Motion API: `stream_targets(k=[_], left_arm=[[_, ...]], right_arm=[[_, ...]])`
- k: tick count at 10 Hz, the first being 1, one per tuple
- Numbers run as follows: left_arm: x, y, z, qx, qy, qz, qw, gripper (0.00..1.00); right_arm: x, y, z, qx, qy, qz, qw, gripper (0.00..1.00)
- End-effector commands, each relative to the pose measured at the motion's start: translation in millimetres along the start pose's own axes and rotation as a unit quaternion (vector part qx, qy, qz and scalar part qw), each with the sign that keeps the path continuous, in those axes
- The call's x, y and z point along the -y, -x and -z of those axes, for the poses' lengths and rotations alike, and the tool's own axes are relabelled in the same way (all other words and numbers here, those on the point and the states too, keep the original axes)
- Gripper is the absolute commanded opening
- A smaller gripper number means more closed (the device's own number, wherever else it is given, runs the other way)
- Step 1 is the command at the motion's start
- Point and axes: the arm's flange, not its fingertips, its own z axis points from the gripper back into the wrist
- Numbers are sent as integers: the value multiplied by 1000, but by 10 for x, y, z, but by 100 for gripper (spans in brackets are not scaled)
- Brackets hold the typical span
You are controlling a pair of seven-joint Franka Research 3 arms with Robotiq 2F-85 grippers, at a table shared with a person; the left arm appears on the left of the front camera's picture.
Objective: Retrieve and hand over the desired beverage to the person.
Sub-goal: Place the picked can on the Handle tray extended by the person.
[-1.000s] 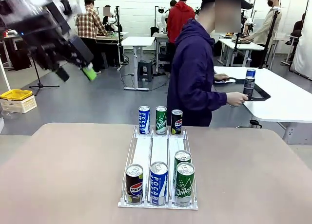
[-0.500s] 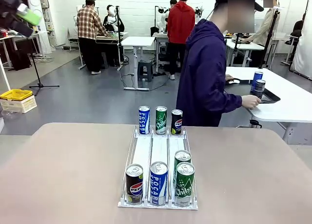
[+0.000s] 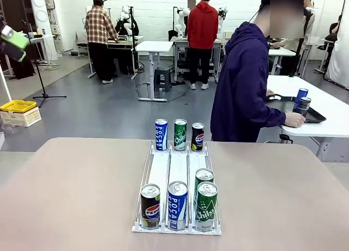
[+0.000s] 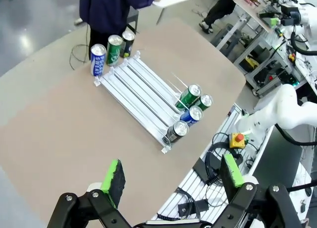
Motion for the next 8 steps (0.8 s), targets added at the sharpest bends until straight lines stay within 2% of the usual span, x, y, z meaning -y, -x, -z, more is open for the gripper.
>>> stream_targets(k=[1, 8], left_arm=[[27, 87, 50, -14, -5, 2, 1000, 100], [9, 30, 38, -9, 2, -3, 1000, 100]], right_arm=[[13, -5, 25, 8, -17, -4, 1000, 100], [13, -5, 25, 8, -17, -4, 1000, 100]])
